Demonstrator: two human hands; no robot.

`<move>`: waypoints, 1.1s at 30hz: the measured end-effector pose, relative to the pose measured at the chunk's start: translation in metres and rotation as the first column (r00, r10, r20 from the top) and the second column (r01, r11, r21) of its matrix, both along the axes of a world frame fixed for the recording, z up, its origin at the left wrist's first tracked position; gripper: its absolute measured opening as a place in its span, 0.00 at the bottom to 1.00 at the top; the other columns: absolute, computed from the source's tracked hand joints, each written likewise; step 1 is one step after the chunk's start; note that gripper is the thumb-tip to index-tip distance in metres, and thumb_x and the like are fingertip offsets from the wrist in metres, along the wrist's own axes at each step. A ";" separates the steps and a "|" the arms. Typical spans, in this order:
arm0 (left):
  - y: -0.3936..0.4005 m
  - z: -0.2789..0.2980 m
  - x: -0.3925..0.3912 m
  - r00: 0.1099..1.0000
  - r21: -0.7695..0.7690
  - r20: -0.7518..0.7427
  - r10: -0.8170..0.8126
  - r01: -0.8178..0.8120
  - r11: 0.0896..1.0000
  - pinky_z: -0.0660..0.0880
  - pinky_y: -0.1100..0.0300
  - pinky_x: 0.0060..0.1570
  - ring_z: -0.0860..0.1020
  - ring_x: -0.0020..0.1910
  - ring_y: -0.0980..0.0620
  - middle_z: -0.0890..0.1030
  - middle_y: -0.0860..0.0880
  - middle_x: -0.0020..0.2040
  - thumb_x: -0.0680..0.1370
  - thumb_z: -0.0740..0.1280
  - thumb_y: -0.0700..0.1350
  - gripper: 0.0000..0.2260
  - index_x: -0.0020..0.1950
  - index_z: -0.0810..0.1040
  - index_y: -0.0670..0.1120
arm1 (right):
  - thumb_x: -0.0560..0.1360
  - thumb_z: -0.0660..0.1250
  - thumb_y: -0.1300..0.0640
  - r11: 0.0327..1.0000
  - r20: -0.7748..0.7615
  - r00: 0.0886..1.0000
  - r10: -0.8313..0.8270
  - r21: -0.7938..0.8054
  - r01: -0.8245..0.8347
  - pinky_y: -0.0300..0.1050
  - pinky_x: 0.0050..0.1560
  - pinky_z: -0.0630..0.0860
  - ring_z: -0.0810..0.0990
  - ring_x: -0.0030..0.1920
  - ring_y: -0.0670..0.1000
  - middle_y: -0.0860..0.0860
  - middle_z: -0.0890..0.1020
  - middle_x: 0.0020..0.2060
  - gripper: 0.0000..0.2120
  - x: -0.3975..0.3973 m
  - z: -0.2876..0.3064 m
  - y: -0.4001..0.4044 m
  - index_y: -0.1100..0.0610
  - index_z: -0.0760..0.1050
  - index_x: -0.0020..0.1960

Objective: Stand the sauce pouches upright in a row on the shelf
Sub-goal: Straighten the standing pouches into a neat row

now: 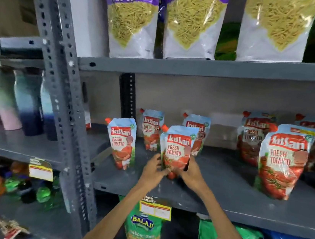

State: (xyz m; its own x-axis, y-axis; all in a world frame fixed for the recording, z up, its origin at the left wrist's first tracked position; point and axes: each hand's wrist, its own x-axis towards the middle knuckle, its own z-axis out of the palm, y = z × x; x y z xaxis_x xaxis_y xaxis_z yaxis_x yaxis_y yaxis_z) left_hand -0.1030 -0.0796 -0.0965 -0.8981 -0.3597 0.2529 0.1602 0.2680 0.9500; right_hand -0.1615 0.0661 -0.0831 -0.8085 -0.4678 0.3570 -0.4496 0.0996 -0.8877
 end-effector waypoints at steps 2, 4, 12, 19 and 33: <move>0.002 -0.002 -0.006 0.999 -0.055 0.008 -0.048 0.048 0.997 0.79 0.55 0.60 0.82 0.58 0.47 0.83 0.43 0.60 0.75 0.74 0.37 0.25 0.70 0.71 0.42 | 0.70 0.76 0.62 1.000 0.053 0.999 -0.012 0.004 0.012 0.49 0.66 0.74 0.78 0.64 0.54 0.51 0.80 0.61 0.34 -0.007 -0.003 0.007 0.61 0.64 0.72; 0.011 -0.004 -0.013 0.997 -0.105 0.028 -0.068 0.070 0.992 0.79 0.53 0.61 0.82 0.58 0.47 0.83 0.42 0.60 0.74 0.74 0.35 0.24 0.69 0.71 0.41 | 0.71 0.75 0.62 0.999 0.077 0.996 -0.047 0.023 0.045 0.50 0.66 0.75 0.79 0.64 0.53 0.52 0.80 0.62 0.32 -0.016 -0.006 0.019 0.60 0.65 0.70; 0.038 -0.002 -0.031 0.994 -0.140 0.054 -0.094 0.101 0.985 0.79 0.52 0.62 0.82 0.59 0.49 0.83 0.46 0.60 0.74 0.74 0.36 0.23 0.67 0.73 0.43 | 0.72 0.75 0.59 0.993 0.073 0.991 -0.114 0.052 0.110 0.42 0.60 0.75 0.78 0.63 0.50 0.52 0.79 0.62 0.30 -0.032 -0.013 0.048 0.57 0.65 0.69; 0.035 0.000 -0.007 0.998 -0.120 -0.064 -0.001 -0.006 0.993 0.77 0.58 0.61 0.78 0.61 0.54 0.79 0.53 0.62 0.74 0.76 0.39 0.27 0.71 0.72 0.49 | 0.67 0.77 0.46 0.888 -0.149 0.876 -0.459 -0.105 0.447 0.35 0.61 0.71 0.73 0.62 0.42 0.45 0.71 0.61 0.34 -0.005 -0.013 0.053 0.52 0.66 0.67; -0.094 0.001 0.059 0.876 -0.057 -0.216 0.431 -0.452 0.890 0.63 0.42 0.74 0.64 0.76 0.42 0.65 0.40 0.75 0.79 0.68 0.38 0.31 0.78 0.56 0.39 | 0.72 0.75 0.52 0.998 -0.156 0.988 0.017 0.067 -0.006 0.45 0.57 0.77 0.80 0.58 0.51 0.52 0.80 0.58 0.29 0.037 0.006 -0.104 0.58 0.67 0.68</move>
State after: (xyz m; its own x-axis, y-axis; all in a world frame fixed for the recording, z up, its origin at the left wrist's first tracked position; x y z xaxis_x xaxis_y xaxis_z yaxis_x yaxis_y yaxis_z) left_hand -0.0444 -0.1736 -0.0951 -0.5819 -0.6696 0.4615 0.1789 0.4482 0.8758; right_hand -0.1250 -0.0382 -0.0776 -0.7398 -0.5033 0.4464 -0.5834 0.1494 -0.7984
